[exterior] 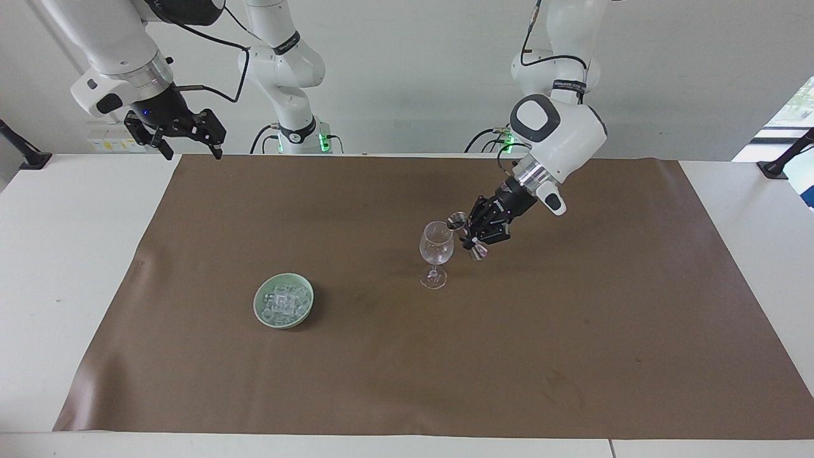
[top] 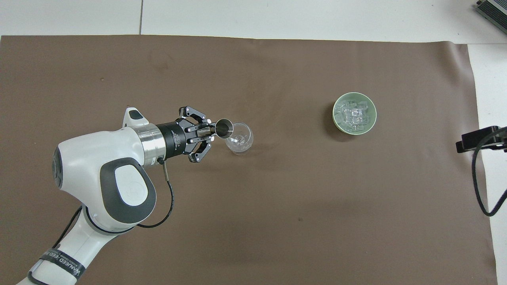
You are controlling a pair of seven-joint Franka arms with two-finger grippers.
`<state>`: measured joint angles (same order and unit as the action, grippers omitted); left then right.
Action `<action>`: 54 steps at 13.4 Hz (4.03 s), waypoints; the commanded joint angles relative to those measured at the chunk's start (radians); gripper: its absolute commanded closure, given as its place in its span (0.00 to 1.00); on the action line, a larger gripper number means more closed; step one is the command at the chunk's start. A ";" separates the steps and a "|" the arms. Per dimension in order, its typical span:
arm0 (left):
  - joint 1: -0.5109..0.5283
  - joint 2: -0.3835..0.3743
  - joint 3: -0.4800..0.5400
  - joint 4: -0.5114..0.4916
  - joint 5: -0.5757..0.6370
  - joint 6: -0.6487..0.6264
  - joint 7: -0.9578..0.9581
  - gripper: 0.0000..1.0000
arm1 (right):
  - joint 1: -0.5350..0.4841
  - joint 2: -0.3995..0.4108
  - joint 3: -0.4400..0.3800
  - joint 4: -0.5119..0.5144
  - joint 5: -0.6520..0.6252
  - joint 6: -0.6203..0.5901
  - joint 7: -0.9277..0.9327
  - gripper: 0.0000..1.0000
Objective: Pour wine and add ice with both arms
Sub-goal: 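Tilt the silver cup with the left gripper to pour into the clear cup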
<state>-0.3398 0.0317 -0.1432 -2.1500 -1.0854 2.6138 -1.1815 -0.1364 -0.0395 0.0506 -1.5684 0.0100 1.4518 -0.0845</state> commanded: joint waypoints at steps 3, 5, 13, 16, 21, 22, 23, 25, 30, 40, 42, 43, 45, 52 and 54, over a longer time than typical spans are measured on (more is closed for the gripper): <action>-0.024 0.004 0.014 0.009 0.064 0.026 -0.030 1.00 | -0.006 -0.011 0.003 -0.004 0.004 -0.007 -0.012 0.00; -0.024 0.004 0.014 0.018 0.105 0.026 -0.035 1.00 | -0.006 -0.011 0.003 -0.004 0.004 -0.007 -0.011 0.00; -0.045 0.005 0.014 0.025 0.226 0.026 -0.069 1.00 | -0.006 -0.011 0.003 -0.004 0.004 -0.005 -0.011 0.00; -0.047 0.004 0.014 0.025 0.257 0.026 -0.069 1.00 | -0.006 -0.011 0.003 -0.004 0.004 -0.005 -0.011 0.00; -0.047 0.005 0.014 0.025 0.323 0.025 -0.070 1.00 | -0.006 -0.011 0.003 -0.004 0.004 -0.007 -0.012 0.00; -0.047 0.005 0.014 0.025 0.335 0.025 -0.070 1.00 | -0.006 -0.011 0.003 -0.004 0.004 -0.007 -0.012 0.00; -0.047 0.005 0.014 0.025 0.347 0.025 -0.070 1.00 | -0.006 -0.011 0.003 -0.004 0.004 -0.005 -0.012 0.00; -0.047 0.005 0.014 0.027 0.360 0.026 -0.073 1.00 | -0.006 -0.011 0.003 -0.004 0.004 -0.005 -0.012 0.00; -0.047 0.025 0.016 0.058 0.433 0.025 -0.099 1.00 | -0.006 -0.011 0.003 -0.004 0.004 -0.005 -0.012 0.00; -0.047 0.040 0.017 0.082 0.551 0.025 -0.147 1.00 | -0.006 -0.010 0.003 -0.004 0.004 -0.005 -0.012 0.00; -0.045 0.042 0.017 0.087 0.591 0.025 -0.173 1.00 | -0.006 -0.011 0.003 -0.004 0.004 -0.005 -0.012 0.00; -0.045 0.042 0.019 0.087 0.602 0.025 -0.176 1.00 | -0.006 -0.011 0.003 -0.004 0.004 -0.007 -0.012 0.00; -0.042 0.042 0.020 0.094 0.602 0.020 -0.178 1.00 | -0.006 -0.011 0.003 -0.004 0.004 -0.005 -0.012 0.00; -0.035 0.042 0.025 0.111 0.653 0.017 -0.207 1.00 | -0.006 -0.011 0.003 -0.004 0.004 -0.007 -0.011 0.00; -0.035 0.043 0.025 0.114 0.694 0.017 -0.231 1.00 | -0.006 -0.010 0.003 -0.004 0.004 -0.007 -0.012 0.00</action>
<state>-0.3658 0.0629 -0.1271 -2.0566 -0.4370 2.6247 -1.3698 -0.1364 -0.0395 0.0506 -1.5684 0.0100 1.4518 -0.0845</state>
